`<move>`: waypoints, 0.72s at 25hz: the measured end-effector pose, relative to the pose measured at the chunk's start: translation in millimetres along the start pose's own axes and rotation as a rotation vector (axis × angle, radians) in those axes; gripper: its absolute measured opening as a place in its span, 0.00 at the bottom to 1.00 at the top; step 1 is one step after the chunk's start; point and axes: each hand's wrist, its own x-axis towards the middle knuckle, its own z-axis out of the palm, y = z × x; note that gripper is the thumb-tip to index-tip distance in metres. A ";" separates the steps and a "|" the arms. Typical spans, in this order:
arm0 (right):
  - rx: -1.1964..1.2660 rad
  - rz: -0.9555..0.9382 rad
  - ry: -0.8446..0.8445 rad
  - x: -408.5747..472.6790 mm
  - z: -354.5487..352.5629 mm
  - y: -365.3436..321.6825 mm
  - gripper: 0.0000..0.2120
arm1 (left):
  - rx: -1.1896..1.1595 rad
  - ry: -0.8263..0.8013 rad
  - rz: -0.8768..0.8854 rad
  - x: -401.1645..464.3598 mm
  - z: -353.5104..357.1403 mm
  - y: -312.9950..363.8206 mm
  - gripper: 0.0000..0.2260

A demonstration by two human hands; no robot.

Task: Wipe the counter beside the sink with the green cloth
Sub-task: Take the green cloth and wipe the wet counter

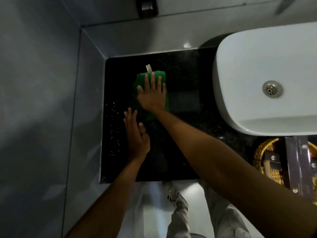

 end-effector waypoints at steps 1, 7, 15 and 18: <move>0.054 -0.031 0.025 -8.0 -9.1 11.8 0.31 | -0.015 0.048 -0.013 7.2 -0.6 3.8 0.20; 0.090 -0.035 0.291 -37.1 -25.6 113.5 0.27 | 0.405 -0.328 0.139 113.7 70.5 57.8 0.27; -0.160 -0.020 0.213 -26.3 -16.6 119.3 0.31 | 0.594 -0.203 -0.042 177.3 32.4 -4.2 0.32; -0.173 -0.030 0.207 -27.9 -12.6 115.6 0.31 | 0.683 -0.151 -0.175 143.6 -4.6 -35.1 0.31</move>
